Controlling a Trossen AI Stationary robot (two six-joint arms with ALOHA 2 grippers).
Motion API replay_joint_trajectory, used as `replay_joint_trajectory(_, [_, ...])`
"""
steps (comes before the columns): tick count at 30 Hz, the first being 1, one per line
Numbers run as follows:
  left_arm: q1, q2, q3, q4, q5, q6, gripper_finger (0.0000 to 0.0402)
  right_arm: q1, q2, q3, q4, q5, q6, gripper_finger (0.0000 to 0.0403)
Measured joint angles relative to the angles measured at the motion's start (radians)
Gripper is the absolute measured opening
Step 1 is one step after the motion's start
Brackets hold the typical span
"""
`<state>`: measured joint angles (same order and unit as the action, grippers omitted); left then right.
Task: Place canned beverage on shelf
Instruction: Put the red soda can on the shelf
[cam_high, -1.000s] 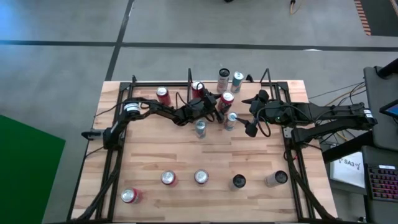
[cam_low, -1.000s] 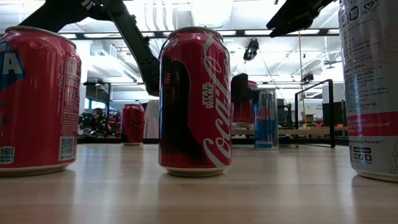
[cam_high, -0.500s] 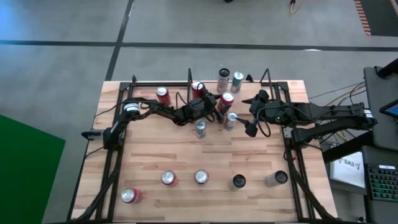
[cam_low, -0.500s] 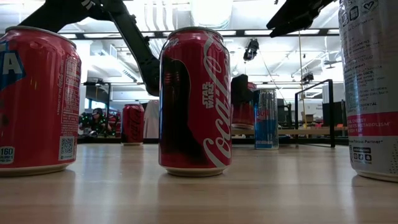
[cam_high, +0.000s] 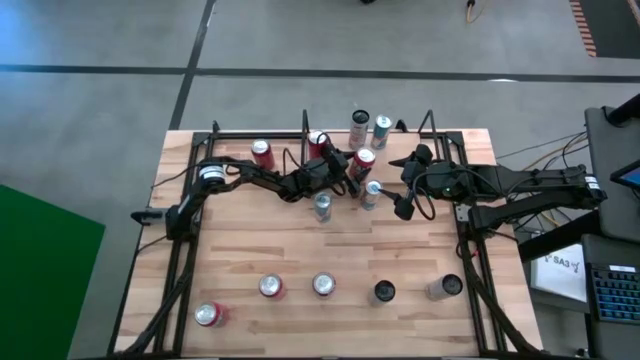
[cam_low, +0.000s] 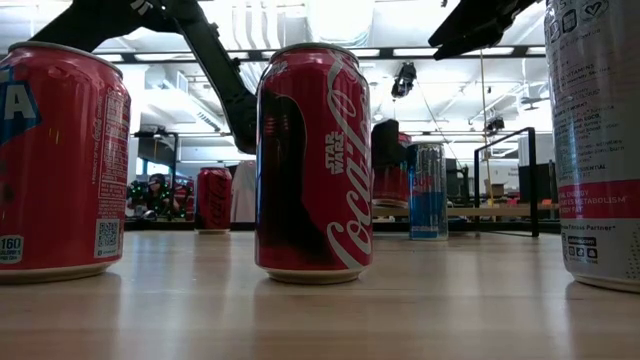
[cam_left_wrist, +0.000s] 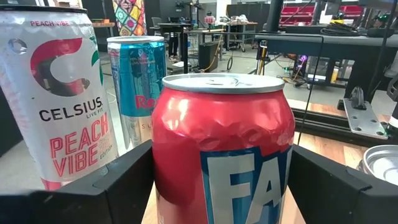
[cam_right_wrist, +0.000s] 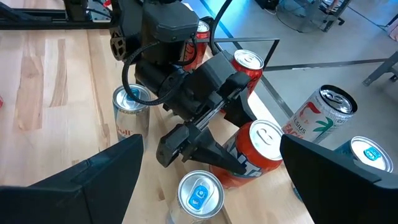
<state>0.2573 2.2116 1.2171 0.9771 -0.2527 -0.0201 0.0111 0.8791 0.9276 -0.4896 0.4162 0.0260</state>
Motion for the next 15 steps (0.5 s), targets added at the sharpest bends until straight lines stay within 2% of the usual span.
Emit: replay_joint_trajectory(15, [0.0,0.0,0.0,-0.001,-0.001,-0.022,0.0321,0.0,0.0,0.0,0.0,0.0,0.0,0.0368])
